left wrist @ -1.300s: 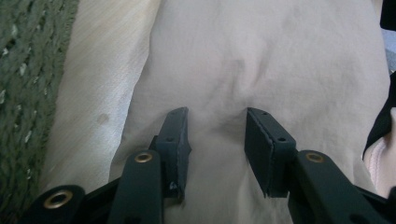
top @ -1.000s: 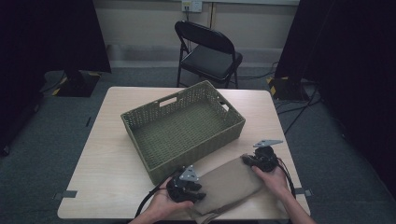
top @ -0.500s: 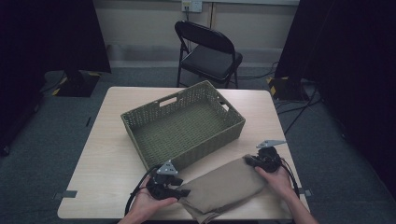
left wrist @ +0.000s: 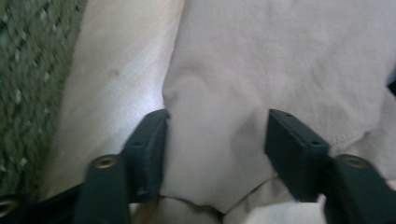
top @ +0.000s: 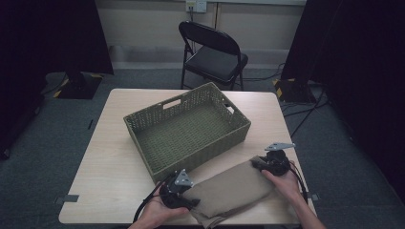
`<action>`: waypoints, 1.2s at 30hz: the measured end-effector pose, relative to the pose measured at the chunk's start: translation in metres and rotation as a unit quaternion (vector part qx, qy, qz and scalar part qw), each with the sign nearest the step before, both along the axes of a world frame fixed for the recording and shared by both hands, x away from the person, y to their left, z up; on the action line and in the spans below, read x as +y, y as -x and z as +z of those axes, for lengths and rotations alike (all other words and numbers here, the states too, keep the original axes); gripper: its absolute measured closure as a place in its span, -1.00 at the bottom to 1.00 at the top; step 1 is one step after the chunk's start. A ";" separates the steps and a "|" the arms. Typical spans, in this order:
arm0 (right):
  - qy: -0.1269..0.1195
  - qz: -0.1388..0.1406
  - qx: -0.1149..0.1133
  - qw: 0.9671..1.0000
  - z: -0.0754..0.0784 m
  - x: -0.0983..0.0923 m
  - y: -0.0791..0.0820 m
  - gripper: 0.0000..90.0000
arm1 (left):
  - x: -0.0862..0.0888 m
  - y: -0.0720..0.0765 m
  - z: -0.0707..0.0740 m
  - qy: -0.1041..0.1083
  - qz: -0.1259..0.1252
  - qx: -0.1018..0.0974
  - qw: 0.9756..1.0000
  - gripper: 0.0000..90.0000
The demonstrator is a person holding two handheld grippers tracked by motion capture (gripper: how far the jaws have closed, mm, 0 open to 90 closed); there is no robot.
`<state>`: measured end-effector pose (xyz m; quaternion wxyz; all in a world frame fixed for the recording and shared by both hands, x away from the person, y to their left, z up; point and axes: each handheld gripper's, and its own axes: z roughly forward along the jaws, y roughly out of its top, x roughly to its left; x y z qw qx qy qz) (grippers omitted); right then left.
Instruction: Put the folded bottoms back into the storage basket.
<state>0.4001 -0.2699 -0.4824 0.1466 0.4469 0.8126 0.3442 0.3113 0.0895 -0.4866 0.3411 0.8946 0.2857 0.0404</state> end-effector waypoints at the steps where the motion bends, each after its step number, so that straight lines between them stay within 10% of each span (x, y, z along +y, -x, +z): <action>1: -0.002 -0.005 -0.006 1.000 0.001 -0.001 0.001 0.17 | -0.001 0.000 0.000 -0.001 -0.001 -0.004 1.000 -0.02; 6: -0.017 -0.020 -0.040 0.999 0.006 0.000 0.003 -0.10 | -0.005 -0.001 -0.001 0.002 0.001 -0.012 1.000 0.02; 10: -0.023 -0.021 0.008 0.999 -0.008 0.001 -0.004 -0.27 | -0.004 -0.002 -0.003 0.018 -0.002 -0.006 1.000 0.00; 16: -0.020 -0.006 0.009 1.000 -0.013 0.008 -0.005 -0.27 | -0.009 -0.001 -0.005 0.029 -0.010 -0.007 1.000 -0.01; 24: -0.030 0.016 0.013 0.999 -0.012 0.013 -0.001 0.22 | -0.017 0.002 -0.004 0.012 -0.021 -0.034 0.999 0.31; 36: -0.010 0.011 0.002 1.000 -0.009 0.018 0.000 0.75 | -0.016 -0.003 -0.006 0.039 -0.013 0.003 0.999 0.79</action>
